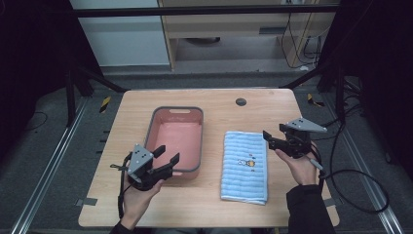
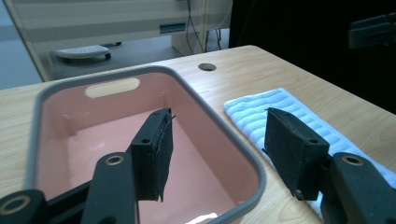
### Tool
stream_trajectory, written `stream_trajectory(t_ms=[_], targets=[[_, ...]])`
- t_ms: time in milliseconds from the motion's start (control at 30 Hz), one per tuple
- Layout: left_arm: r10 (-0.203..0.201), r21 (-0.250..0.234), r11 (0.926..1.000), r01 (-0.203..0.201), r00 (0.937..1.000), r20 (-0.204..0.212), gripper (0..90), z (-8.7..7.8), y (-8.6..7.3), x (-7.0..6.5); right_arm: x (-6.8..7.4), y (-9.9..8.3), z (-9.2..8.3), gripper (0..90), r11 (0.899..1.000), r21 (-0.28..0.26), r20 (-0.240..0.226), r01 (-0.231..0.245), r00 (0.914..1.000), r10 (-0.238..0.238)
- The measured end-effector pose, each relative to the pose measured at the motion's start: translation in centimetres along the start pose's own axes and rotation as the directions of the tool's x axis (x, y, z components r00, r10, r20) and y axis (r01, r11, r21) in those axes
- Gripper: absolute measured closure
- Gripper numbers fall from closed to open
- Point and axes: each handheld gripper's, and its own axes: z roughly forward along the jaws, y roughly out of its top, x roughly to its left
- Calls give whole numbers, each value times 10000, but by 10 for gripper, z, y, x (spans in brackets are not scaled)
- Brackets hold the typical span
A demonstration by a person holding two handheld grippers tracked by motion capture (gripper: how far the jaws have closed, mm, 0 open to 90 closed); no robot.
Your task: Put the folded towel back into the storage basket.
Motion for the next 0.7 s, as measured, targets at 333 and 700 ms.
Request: stream_trajectory(t_ms=[333,700], targets=[[168,278,9995,-180,9988,456,425,25,-5,-24,-2,6,10,332,9999,103,91,-95,9999,94],[155,474,9987,-200,9955,934,430,51,-11,-51,-10,7,23,362,9986,259,218,-455,9988,449]])
